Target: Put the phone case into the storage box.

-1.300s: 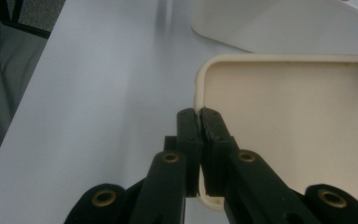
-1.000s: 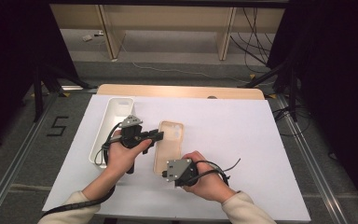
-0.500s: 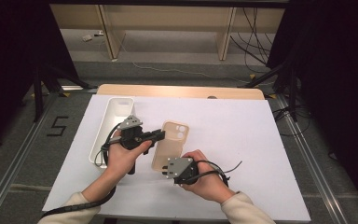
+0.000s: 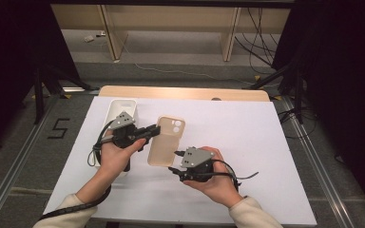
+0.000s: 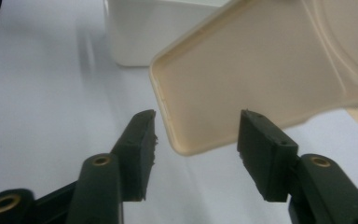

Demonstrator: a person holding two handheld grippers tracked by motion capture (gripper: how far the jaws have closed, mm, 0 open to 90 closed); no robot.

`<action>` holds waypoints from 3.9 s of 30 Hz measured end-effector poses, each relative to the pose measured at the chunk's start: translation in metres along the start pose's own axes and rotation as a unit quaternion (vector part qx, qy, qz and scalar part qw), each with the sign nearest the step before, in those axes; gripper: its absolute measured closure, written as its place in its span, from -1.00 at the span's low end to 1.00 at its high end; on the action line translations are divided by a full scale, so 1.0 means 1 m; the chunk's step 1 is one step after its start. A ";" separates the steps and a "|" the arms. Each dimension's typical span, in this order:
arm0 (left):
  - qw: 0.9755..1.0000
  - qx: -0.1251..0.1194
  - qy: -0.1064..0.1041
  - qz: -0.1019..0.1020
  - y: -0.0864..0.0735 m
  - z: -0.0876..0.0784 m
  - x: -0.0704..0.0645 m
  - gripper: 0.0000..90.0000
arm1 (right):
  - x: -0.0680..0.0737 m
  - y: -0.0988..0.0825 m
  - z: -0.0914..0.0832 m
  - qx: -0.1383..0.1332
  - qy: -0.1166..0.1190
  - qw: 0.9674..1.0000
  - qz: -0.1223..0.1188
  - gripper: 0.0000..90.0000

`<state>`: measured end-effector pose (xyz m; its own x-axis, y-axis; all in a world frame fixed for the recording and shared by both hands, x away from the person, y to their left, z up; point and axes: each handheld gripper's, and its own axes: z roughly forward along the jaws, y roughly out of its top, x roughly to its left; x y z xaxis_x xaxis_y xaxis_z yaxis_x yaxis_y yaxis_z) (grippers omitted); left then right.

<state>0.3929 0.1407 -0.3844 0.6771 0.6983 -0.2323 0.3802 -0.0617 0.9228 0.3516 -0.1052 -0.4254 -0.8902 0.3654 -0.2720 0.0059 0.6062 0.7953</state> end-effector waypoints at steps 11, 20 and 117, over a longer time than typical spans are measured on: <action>1.000 -0.011 -0.003 0.008 0.005 -0.009 0.004 0.83 | -0.011 -0.008 -0.009 -0.028 -0.006 0.998 0.063 -0.20; 1.000 -0.021 -0.002 0.014 0.011 -0.017 0.009 0.83 | -0.017 -0.015 -0.015 -0.034 -0.011 0.996 0.087 -0.28; 0.997 -0.060 0.032 0.021 0.039 -0.062 0.043 0.83 | -0.031 -0.045 -0.047 -0.068 -0.057 0.983 0.159 -0.42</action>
<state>0.3975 0.2123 -0.3392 0.6476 0.7412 -0.1765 0.2714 -0.0079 0.9624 0.3572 -0.1772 -0.4272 -0.7964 0.6027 -0.0502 0.2087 0.3517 0.9125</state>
